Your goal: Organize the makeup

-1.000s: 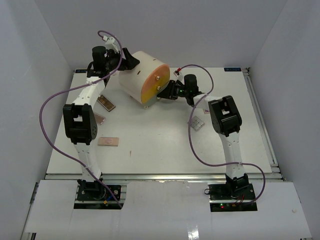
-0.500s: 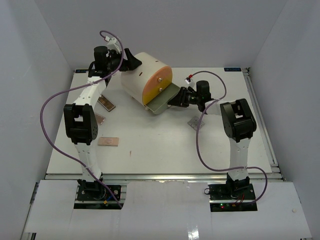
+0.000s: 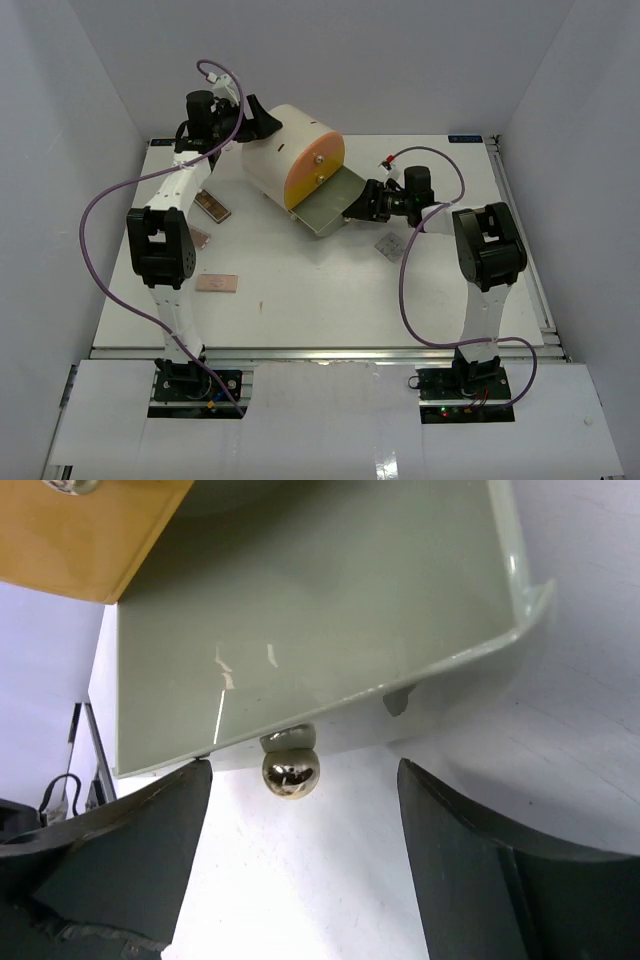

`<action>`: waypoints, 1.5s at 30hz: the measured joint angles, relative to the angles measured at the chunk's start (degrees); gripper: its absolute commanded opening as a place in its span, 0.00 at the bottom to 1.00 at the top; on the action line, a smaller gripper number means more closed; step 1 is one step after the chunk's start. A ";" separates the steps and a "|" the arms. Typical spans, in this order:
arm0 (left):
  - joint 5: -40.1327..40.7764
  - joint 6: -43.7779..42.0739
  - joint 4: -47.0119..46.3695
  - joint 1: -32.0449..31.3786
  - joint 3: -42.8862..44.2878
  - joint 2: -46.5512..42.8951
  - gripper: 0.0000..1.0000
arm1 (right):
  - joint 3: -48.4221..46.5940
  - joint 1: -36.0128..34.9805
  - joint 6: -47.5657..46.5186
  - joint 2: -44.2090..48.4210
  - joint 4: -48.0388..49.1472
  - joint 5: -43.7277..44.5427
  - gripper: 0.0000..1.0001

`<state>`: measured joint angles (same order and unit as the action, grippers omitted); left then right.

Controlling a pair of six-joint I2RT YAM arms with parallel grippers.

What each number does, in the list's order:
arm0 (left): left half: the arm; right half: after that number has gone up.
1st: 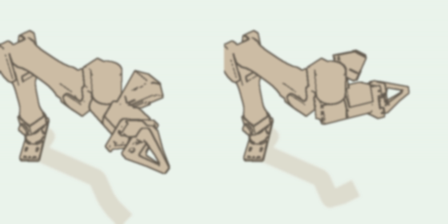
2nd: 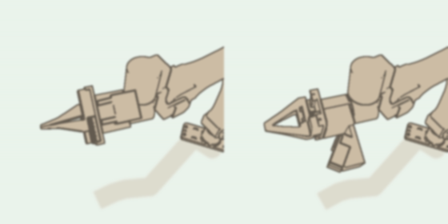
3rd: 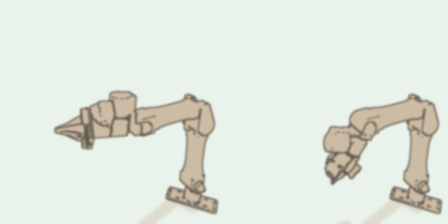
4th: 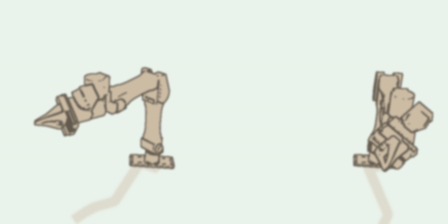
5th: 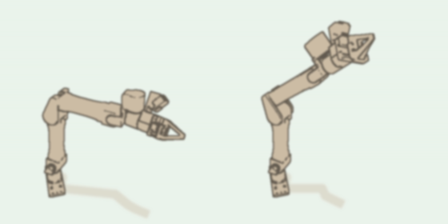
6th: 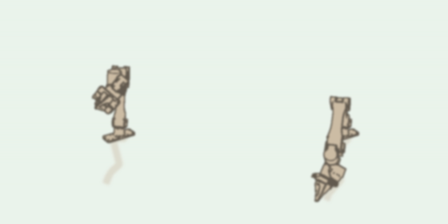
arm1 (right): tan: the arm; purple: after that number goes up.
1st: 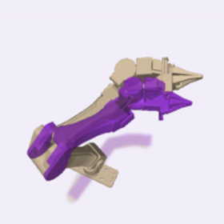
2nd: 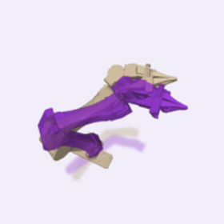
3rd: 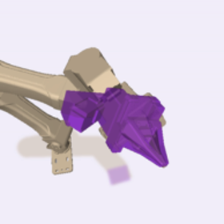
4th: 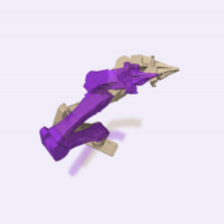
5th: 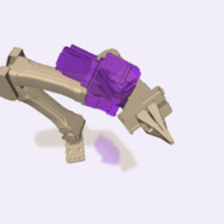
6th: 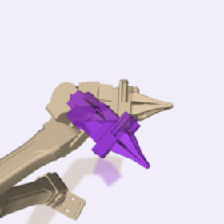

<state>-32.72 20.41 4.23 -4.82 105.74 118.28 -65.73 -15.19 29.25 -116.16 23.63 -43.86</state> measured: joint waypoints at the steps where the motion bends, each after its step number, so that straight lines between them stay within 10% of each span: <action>1: 0.43 0.28 0.59 0.13 0.30 0.00 0.98 | -0.39 0.11 -0.94 0.18 -0.94 0.04 0.86; 15: 13.34 4.34 4.62 7.97 0.81 -7.67 0.98 | -4.35 0.93 -32.71 20.05 -29.33 8.56 0.98; 30: 14.09 4.43 1.88 8.50 -51.07 -54.30 0.98 | 3.27 -1.74 -49.24 21.94 -46.22 32.10 0.90; 45: 12.93 -0.46 6.57 8.46 -69.87 -70.72 0.98 | 2.73 -3.64 -50.98 14.09 -45.47 36.62 0.95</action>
<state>-19.79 19.94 10.80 3.64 35.88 47.56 -63.00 -18.83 -21.73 -102.07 -21.84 -7.24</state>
